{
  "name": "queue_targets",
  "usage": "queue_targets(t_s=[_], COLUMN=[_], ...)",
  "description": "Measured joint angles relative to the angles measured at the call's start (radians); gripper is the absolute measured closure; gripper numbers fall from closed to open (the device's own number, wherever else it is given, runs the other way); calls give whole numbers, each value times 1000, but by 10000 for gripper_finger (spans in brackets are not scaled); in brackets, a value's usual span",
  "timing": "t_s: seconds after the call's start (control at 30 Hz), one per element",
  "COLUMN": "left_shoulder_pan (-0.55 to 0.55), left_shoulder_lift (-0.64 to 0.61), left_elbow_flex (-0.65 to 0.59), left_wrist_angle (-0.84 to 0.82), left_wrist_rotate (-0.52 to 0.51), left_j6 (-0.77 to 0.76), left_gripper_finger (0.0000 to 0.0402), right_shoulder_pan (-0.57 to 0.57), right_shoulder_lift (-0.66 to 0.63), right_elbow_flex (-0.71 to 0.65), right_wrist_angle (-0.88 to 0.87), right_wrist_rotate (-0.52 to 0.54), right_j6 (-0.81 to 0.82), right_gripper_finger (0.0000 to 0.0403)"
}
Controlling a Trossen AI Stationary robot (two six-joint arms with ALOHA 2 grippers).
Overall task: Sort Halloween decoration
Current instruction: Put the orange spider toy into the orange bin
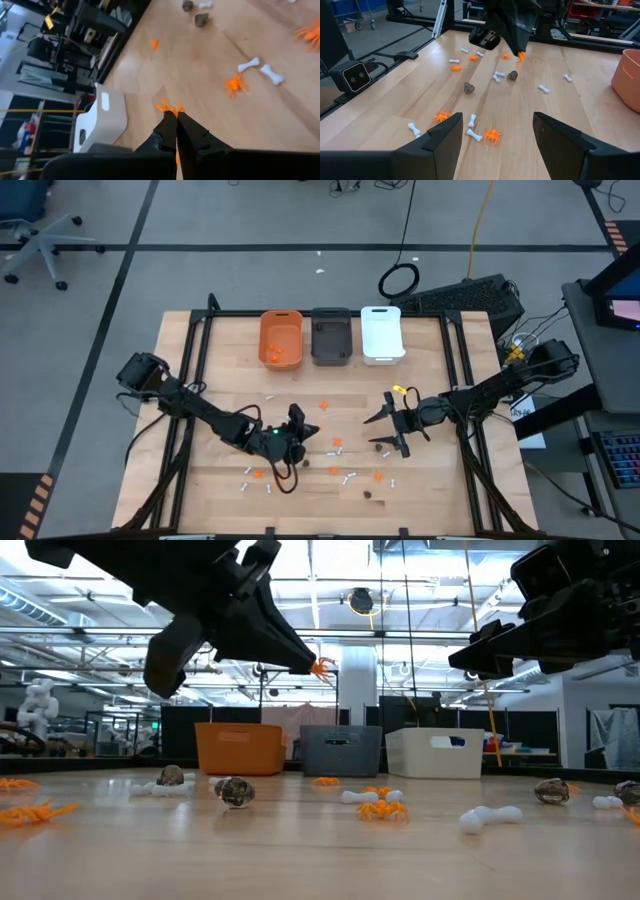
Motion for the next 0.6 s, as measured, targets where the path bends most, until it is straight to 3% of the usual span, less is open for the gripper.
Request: queue_targets(t_s=[0.5,0.6], left_shoulder_pan=[-5,-4], left_shoulder_lift=[0,0], left_elbow_flex=[0,0], left_wrist_angle=[25,57], left_wrist_rotate=[-10,-66], left_j6=[-1,-7], left_gripper_finger=[401,401], right_shoulder_pan=[0,0], right_shoulder_lift=[0,0], right_elbow_flex=[0,0], right_wrist_angle=[0,0], right_wrist_rotate=[1,1], right_j6=[0,0], right_gripper_finger=[177,177])
